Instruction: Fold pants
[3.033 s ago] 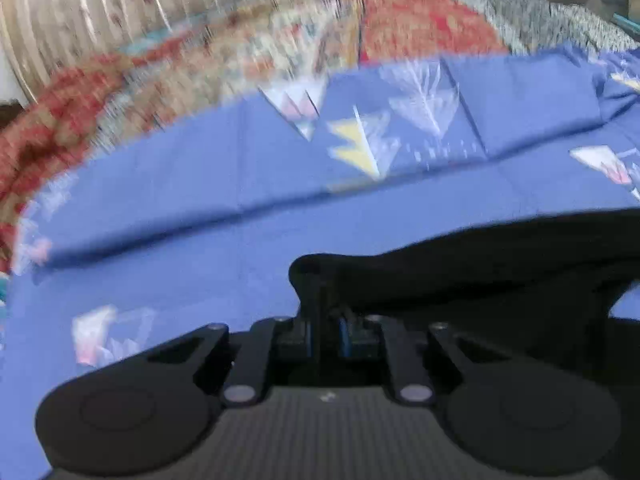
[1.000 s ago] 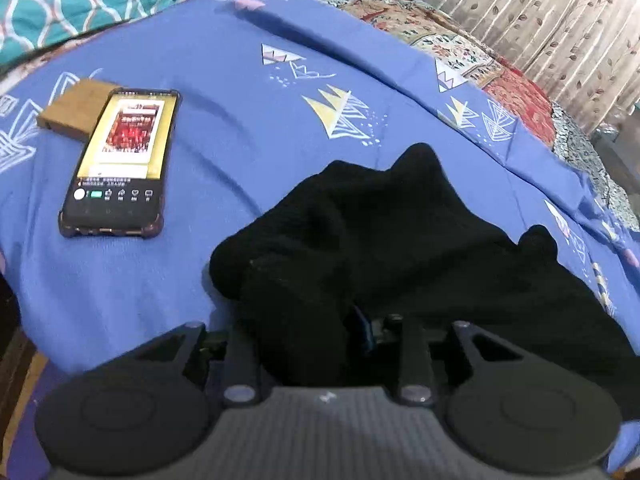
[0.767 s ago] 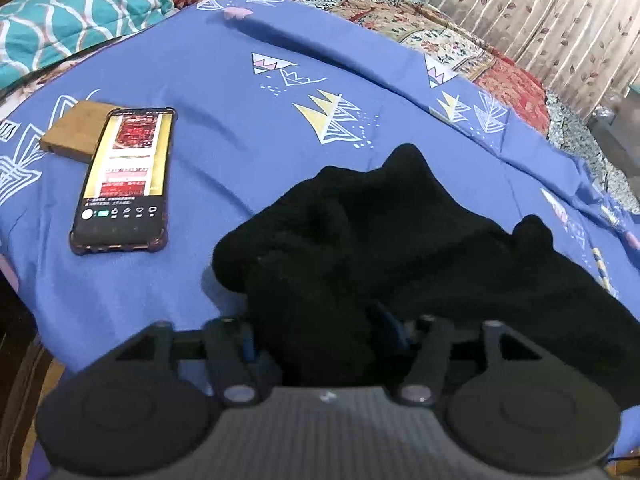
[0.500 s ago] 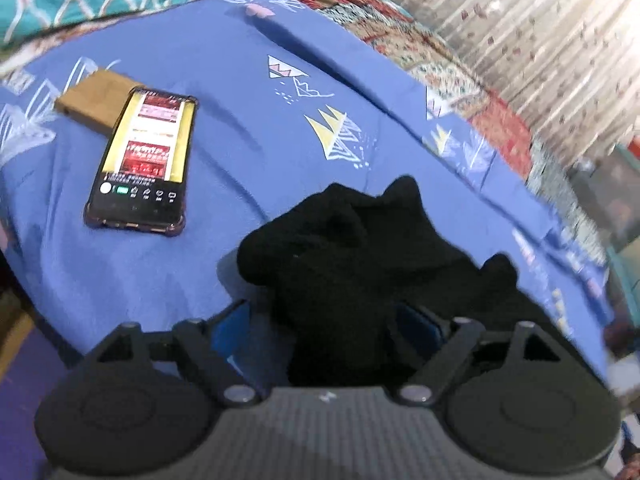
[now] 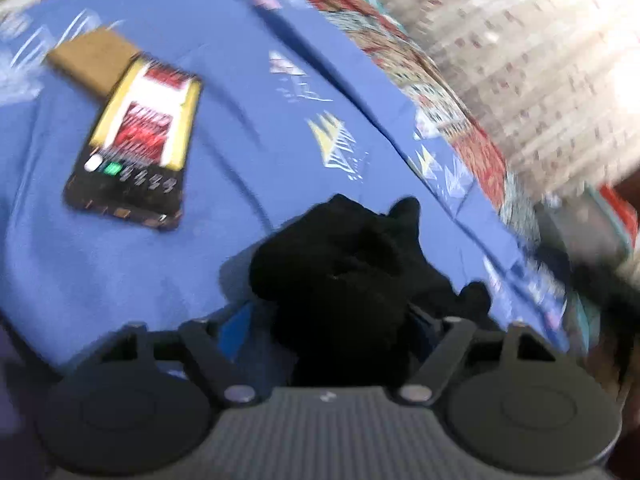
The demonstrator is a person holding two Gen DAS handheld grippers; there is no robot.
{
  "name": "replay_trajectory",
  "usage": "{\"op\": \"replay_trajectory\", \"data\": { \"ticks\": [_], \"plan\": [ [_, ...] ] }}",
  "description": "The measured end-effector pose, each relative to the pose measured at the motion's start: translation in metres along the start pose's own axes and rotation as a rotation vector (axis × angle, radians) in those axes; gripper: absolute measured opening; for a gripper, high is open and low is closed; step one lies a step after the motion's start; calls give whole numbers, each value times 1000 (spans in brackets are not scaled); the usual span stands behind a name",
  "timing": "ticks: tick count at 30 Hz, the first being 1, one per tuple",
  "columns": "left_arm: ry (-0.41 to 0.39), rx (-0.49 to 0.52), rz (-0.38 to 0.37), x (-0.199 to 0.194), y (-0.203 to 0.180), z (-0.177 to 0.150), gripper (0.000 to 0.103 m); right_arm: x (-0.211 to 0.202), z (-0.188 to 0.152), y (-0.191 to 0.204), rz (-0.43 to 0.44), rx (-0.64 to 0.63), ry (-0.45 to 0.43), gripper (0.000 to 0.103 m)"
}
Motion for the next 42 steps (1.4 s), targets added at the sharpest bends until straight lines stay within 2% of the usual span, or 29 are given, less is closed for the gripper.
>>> {"op": "replay_trajectory", "data": {
  "ticks": [3, 5, 6, 9, 10, 11, 12, 14, 16, 18, 20, 22, 23, 25, 26, 27, 28, 29, 30, 31, 32, 35, 36, 37, 38, 39, 40, 41, 42],
  "plan": [
    [-6, 162, 2, 3, -23, -13, 49, 68, 19, 16, 28, -28, 86, 44],
    [-56, 258, 42, 0, -35, -24, 47, 100, 11, 17, 26, -7, 161, 41],
    [-74, 295, 52, -1, -38, -28, 46, 114, 1, 15, -11, -7, 224, 40],
    [-74, 338, 15, -2, -38, -35, 46, 117, -41, -25, -124, 49, 406, 39],
    [-72, 338, 3, -3, -36, -35, 48, 106, -54, -34, -114, 92, 410, 39],
    [-65, 338, -13, -4, -34, -34, 55, 92, -58, -37, -90, 119, 372, 39],
    [-62, 330, -26, -6, -31, -32, 69, 86, -57, -36, -93, 135, 373, 39],
    [-67, 274, -52, -8, -22, -23, 85, 74, -55, -29, -118, 108, 404, 42],
    [-57, 194, -109, -8, -10, -12, 89, 78, -49, -17, -157, 23, 426, 49],
    [-31, 82, -154, -4, 4, 1, 95, 81, -35, -5, -145, -43, 398, 51],
    [1, -29, -203, 4, 18, 13, 96, 91, -17, 6, -123, -60, 348, 63],
    [42, -88, -230, 18, 24, 18, 96, 103, -3, 12, -115, -69, 319, 79],
    [65, -98, -228, 25, 24, 18, 96, 114, 1, 14, -107, -78, 319, 82],
    [107, -87, -212, 40, 19, 13, 84, 139, -5, 12, -83, -82, 388, 85],
    [126, -68, -204, 46, 13, 8, 66, 151, -15, 8, -78, -68, 449, 85],
    [128, -40, -189, 49, 7, 3, 53, 161, -28, 4, -72, -40, 518, 72],
    [115, -7, -171, 49, 4, -2, 51, 167, -41, 2, -47, -20, 577, 60],
    [83, 32, -144, 46, 0, -5, 45, 166, -47, 8, -49, -56, 561, 56],
    [42, 77, -127, 40, -4, -7, 42, 164, -46, 15, -38, -88, 545, 34],
    [-2, 113, -109, 32, -7, -8, 40, 161, -38, 23, -12, -87, 517, 20],
    [-81, 175, -77, 19, -14, -9, 34, 157, -26, 30, 38, -66, 470, 20],
    [-387, 420, 83, -18, -40, -22, 35, 139, 16, 61, 234, -137, 252, 20],
    [-434, 458, 129, -20, -45, -25, 36, 138, 25, 70, 277, -168, 205, 20],
    [-440, 469, 173, -17, -47, -25, 36, 142, 29, 75, 293, -188, 189, 20],
    [-405, 456, 201, -8, -45, -23, 38, 154, 26, 76, 274, -196, 199, 20],
    [-351, 432, 219, 5, -41, -20, 40, 168, 19, 74, 229, -195, 222, 22],
    [-279, 401, 243, 19, -34, -17, 42, 183, 9, 68, 173, -190, 251, 32],
    [-208, 373, 266, 33, -28, -16, 49, 200, -6, 60, 99, -183, 298, 38],
    [-205, 367, 271, 36, -27, -16, 55, 213, -19, 54, 28, -180, 346, 44]
  ]
}}
Point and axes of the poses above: each gripper's, at about its wrist camera, not at the fingertips, and x roughly the way its jaws point, y to its left, z to its top, the point moved 3 cm from there along x, roughly the way its jaws point, and after that the axes turned 14 degrees about z, right-handed, at the moved point
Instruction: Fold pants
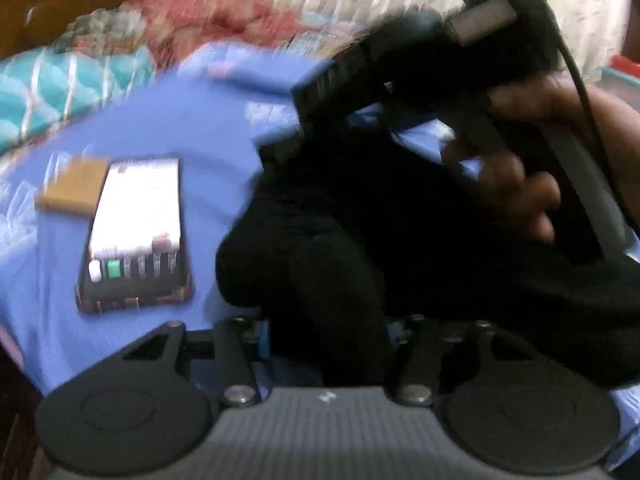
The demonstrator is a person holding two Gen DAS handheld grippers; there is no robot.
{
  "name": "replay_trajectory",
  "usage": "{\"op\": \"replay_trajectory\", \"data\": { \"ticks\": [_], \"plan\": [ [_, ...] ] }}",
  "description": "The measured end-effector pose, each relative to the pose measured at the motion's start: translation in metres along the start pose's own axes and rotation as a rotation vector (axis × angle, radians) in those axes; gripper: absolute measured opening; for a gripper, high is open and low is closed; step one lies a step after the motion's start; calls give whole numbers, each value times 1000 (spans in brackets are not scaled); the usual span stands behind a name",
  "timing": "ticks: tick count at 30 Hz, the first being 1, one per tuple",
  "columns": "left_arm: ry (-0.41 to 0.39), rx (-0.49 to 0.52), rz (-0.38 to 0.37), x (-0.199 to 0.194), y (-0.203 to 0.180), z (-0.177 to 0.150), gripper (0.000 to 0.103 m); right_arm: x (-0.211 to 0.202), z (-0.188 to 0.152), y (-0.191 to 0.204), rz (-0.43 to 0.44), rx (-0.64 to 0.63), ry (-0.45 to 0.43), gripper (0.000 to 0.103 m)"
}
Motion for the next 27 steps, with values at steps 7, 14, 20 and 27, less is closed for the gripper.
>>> {"op": "replay_trajectory", "data": {
  "ticks": [7, 14, 20, 27],
  "plan": [
    [-29, -2, -27, -27, 22, 2, 81, -81, -16, -24, 0, 175, -274, 49],
    [-98, -244, -129, -67, 78, 28, 64, -195, -109, -57, -94, 327, -404, 40],
    [-173, -133, -262, -75, 32, 53, 45, -177, -156, -11, 106, 254, -256, 38],
    [26, 12, -44, 2, -23, 24, 37, -93, -145, -25, 78, 308, -113, 39]
  ]
}}
Point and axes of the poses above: each gripper's, at about its wrist camera, not at the fingertips, and x roughly the way its jaws point, y to its left, z to its top, the point moved 3 cm from there along x, roughly the way its jaws point, and after that the axes turned 14 degrees about z, right-handed, at the moved point
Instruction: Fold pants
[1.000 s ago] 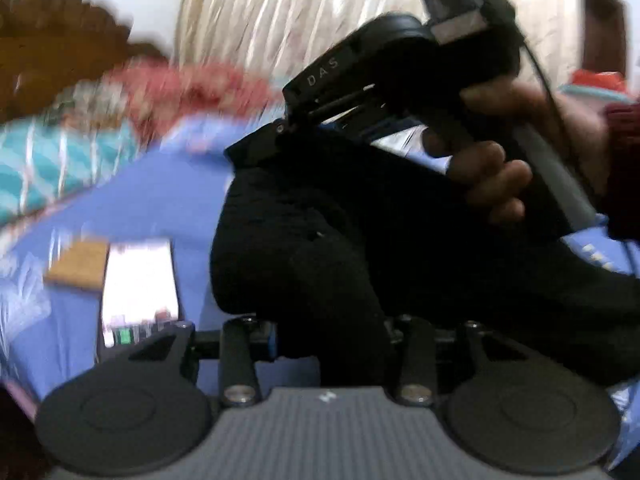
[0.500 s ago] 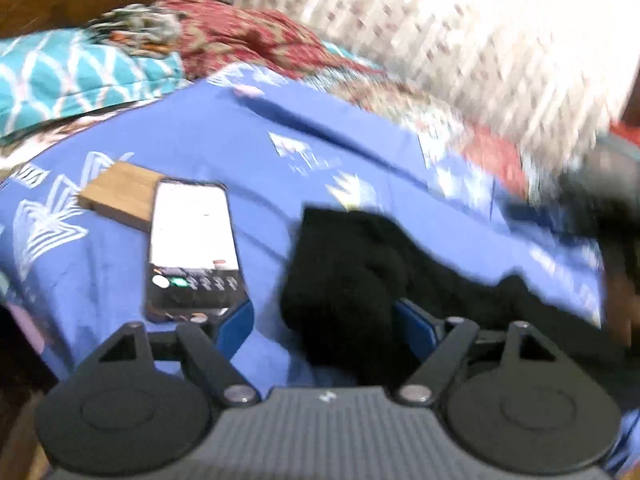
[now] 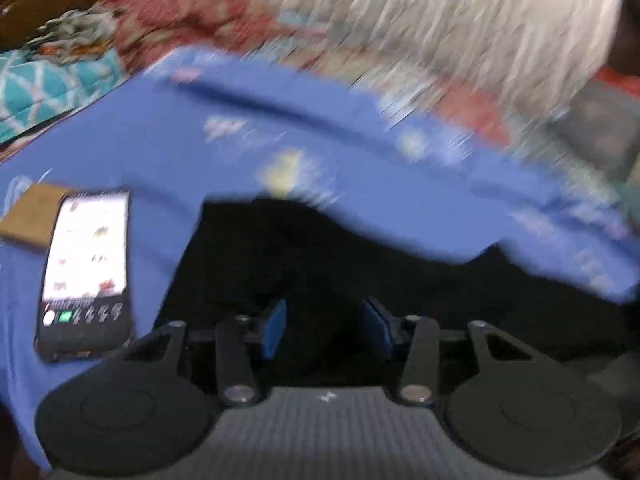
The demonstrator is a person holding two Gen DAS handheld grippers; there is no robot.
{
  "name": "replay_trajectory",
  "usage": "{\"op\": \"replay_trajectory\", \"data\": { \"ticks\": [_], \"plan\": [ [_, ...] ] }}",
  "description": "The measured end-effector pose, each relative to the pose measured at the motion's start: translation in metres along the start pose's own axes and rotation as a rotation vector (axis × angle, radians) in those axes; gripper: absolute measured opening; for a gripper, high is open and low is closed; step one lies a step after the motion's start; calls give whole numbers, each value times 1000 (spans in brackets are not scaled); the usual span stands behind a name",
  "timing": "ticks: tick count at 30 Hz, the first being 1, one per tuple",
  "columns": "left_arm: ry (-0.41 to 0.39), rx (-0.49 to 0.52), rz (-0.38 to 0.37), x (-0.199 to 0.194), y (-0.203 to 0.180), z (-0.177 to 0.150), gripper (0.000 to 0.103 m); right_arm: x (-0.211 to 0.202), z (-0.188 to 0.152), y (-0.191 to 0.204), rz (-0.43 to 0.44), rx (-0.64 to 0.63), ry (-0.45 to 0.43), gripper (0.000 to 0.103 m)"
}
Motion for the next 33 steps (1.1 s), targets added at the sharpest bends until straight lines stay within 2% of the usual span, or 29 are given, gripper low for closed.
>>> {"op": "replay_trajectory", "data": {
  "ticks": [1, 2, 4, 6, 9, 12, 15, 17, 19, 22, 25, 28, 33],
  "plan": [
    [-13, 20, 27, 1, -1, -3, 33, 0, 6, -5, 17, 41, -10, 38],
    [-33, 45, 50, 0, -4, -5, 32, -5, 10, -10, 37, 82, -24, 39],
    [-22, 46, 61, -7, -7, -3, 33, -24, 13, -13, 45, 111, -76, 40],
    [-19, 15, 38, -21, -9, 2, 39, -56, 7, -14, 23, 109, -150, 40],
    [-66, 24, 1, -37, -25, 13, 40, -119, -12, -32, -16, 162, -298, 40],
    [-66, 80, -65, -41, -61, 16, 41, -188, -48, -56, -105, 259, -464, 42],
    [-24, 163, -126, -38, -102, 4, 41, -257, -95, -76, -193, 351, -619, 43],
    [7, 214, -147, -31, -125, -5, 41, -295, -125, -87, -255, 403, -698, 48],
    [55, 245, -148, -20, -142, -14, 41, -331, -162, -101, -361, 482, -784, 49],
    [128, 264, -97, 1, -154, -25, 42, -373, -205, -127, -431, 603, -943, 50],
    [132, 256, -46, 11, -151, -24, 45, -395, -226, -156, -496, 694, -1065, 51],
    [177, 224, -14, 13, -148, -16, 45, -408, -228, -187, -448, 732, -1170, 51],
    [228, 164, 8, 8, -140, -10, 43, -430, -218, -221, -481, 745, -1233, 51]
  ]
}}
Point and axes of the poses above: each gripper's, at about its wrist camera, not at the fingertips, and x roughly the way its jaws point, y to its left, z to its top, the point moved 3 cm from there along x, roughly the way its jaws point, and after that the axes turned 14 degrees about z, right-handed, at the moved point
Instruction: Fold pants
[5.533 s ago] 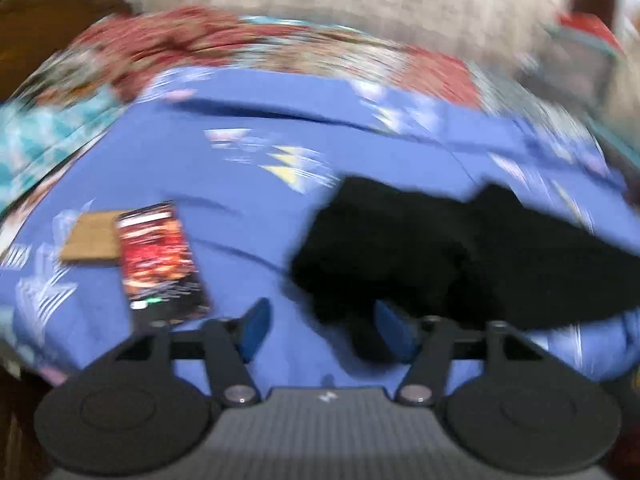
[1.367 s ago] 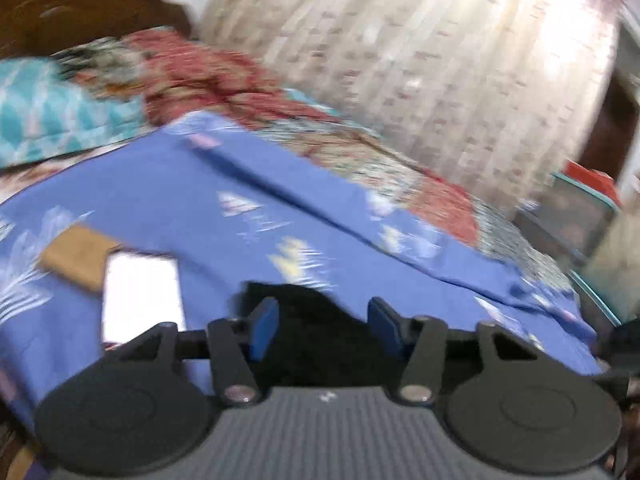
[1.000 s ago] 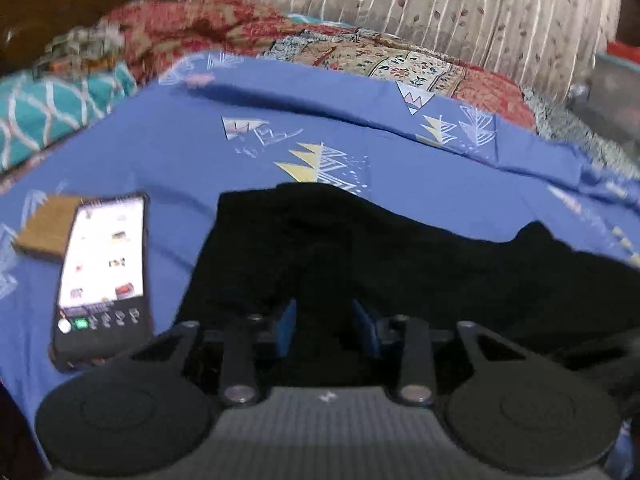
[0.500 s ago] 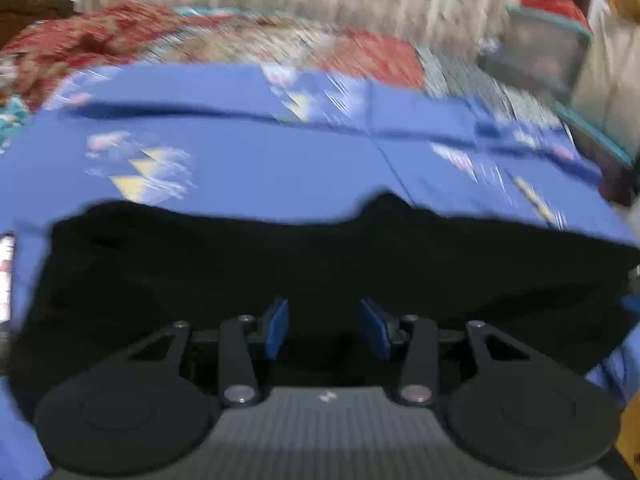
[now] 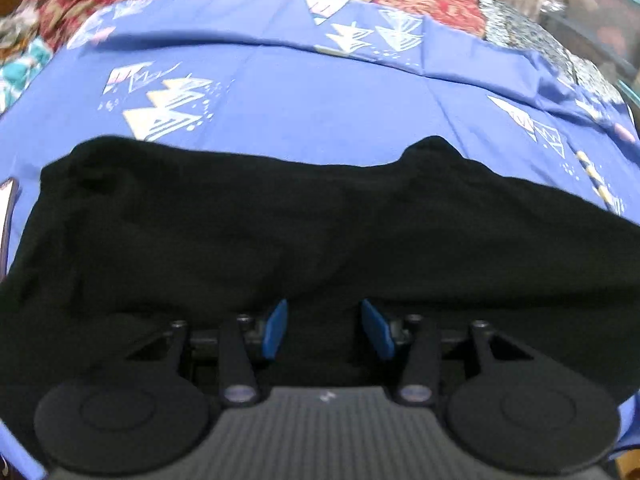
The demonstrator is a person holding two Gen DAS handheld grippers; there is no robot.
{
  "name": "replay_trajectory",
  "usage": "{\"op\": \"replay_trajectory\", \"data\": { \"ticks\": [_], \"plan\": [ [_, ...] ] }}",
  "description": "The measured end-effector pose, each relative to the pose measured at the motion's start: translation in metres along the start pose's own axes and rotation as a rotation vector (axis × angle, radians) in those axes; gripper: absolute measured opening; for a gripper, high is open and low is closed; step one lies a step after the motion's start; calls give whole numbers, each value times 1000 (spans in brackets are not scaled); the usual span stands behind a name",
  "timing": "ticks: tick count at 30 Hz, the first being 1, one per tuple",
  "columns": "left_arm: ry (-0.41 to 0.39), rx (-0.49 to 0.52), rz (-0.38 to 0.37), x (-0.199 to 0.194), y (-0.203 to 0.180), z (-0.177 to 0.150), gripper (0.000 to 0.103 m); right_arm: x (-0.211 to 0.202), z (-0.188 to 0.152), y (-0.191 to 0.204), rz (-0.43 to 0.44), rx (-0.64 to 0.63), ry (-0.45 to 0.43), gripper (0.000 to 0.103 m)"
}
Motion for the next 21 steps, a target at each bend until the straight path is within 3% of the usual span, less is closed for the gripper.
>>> {"op": "replay_trajectory", "data": {
  "ticks": [4, 5, 6, 7, 11, 15, 19, 21],
  "plan": [
    [38, -44, -24, -7, -1, 4, 43, 16, 12, 1, -40, -32, 7, 45],
    [46, -49, -32, -8, -3, 4, 43, 19, 14, 1, -54, -44, 19, 40],
    [52, -52, -42, -10, -5, 4, 43, 18, 14, -1, -71, -57, 30, 26],
    [56, -51, -50, -11, -7, 4, 43, 21, 14, 0, -82, -66, 49, 19],
    [48, -32, -101, -21, -17, 3, 43, 20, 5, 30, -25, -163, 85, 16],
    [32, -25, -135, -31, -21, 0, 43, 21, -31, 90, 76, -396, 194, 16],
    [33, -43, -153, -35, -16, -5, 43, 34, -108, 153, 149, -768, 416, 16],
    [35, -56, -156, -36, -9, -9, 44, 47, -151, 166, 144, -940, 537, 21]
  ]
}}
Point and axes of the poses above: each gripper's, at about its wrist camera, not at the fingertips, and x roughly the way its jaws point, y to its left, z to its top, the point moved 3 cm from there along x, roughly the way its jaws point, and after that the axes turned 14 degrees about z, right-handed, at the moved point
